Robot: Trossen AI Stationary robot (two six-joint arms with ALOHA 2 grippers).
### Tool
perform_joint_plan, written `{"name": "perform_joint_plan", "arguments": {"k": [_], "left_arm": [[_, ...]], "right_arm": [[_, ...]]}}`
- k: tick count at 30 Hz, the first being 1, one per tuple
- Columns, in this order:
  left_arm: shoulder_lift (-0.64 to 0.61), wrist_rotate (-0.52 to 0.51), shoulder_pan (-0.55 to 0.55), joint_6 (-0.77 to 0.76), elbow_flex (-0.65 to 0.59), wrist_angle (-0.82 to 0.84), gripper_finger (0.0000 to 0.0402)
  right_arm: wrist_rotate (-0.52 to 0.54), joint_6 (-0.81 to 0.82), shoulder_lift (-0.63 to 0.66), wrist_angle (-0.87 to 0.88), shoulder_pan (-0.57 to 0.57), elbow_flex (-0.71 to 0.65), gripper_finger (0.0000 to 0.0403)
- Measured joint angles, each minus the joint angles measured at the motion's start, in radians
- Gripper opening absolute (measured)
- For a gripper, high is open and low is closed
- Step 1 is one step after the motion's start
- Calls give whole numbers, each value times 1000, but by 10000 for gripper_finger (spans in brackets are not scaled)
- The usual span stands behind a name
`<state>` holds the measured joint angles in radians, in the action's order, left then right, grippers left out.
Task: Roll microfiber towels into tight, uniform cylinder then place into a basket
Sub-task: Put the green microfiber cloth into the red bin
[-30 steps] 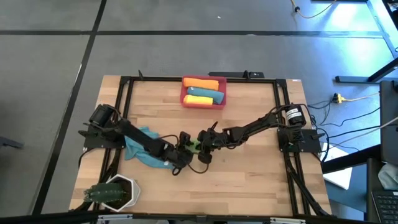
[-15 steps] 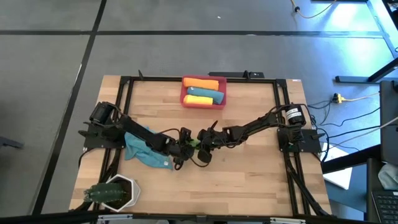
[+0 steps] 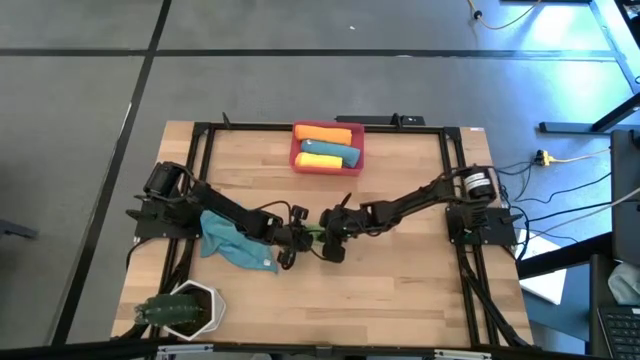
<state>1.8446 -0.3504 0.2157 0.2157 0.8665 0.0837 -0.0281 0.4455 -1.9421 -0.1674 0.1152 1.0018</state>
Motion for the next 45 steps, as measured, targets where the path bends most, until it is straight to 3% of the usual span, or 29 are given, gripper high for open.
{"name": "perform_joint_plan", "arguments": {"k": [5, 13, 19, 26, 31, 40, 45], "left_arm": [[-50, 4, -5, 6, -6, 20, 17], [-243, -45, -90, 86, -8, 59, 17], [-388, -49, -259, 245, -7, 12, 16], [-439, 79, -529, 426, -4, -106, 16], [-361, 221, -689, 498, 38, -155, 16], [-89, 236, -752, 656, 303, -137, 16], [47, 237, -772, 683, 378, -116, 16]], "right_arm": [[50, -56, 156, 141, 18, 1, 40], [386, -88, 454, 406, 99, 2, 38], [584, -100, 591, 469, 156, 4, 38], [631, -141, 602, 482, 154, 4, 38], [638, -167, 599, 491, 117, 4, 38], [639, -230, 599, 490, 43, 5, 39], [632, -249, 599, 511, 23, 5, 39]]}}
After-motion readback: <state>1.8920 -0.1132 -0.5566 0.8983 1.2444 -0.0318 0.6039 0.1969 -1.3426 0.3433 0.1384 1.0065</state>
